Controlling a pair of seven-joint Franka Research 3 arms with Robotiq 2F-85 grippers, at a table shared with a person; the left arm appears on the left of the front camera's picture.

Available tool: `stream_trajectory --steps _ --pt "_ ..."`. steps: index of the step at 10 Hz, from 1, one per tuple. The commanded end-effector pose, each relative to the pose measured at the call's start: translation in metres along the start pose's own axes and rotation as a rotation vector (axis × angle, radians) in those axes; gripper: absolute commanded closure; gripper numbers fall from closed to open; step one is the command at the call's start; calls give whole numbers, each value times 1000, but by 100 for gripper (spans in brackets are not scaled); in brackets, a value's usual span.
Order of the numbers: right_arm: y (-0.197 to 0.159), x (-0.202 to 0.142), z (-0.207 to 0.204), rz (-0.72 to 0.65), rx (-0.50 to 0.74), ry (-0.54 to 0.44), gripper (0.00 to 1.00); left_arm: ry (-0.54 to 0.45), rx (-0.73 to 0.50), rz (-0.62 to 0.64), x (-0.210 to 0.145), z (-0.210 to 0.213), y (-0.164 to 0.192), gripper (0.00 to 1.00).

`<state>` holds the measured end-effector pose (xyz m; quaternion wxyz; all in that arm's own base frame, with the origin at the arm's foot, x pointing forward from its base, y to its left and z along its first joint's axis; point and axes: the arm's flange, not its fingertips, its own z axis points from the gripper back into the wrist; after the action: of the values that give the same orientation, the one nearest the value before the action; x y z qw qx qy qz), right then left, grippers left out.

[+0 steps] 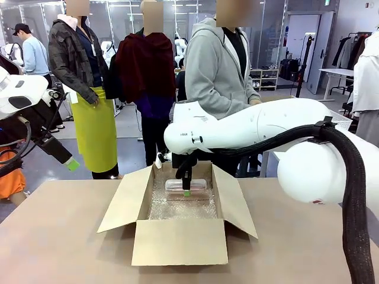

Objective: Pack the glasses set securely to prepare it for shipping.
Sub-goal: Place the Glasses case inside the Package Box.

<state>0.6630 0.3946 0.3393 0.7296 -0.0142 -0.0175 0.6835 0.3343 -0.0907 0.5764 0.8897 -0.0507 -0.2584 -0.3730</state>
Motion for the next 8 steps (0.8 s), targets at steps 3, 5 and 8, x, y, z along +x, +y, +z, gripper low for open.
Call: stream_trajectory --steps 3,5,8 --pt "1 7 8 42 -11 20 0 -24 -2 -8 -1 -1 1 0" --pt "4 7 11 40 -13 19 0 -24 -2 -8 -1 -1 1 0" --pt "3 4 3 18 -7 2 0 -24 -2 -8 -1 -1 1 0"
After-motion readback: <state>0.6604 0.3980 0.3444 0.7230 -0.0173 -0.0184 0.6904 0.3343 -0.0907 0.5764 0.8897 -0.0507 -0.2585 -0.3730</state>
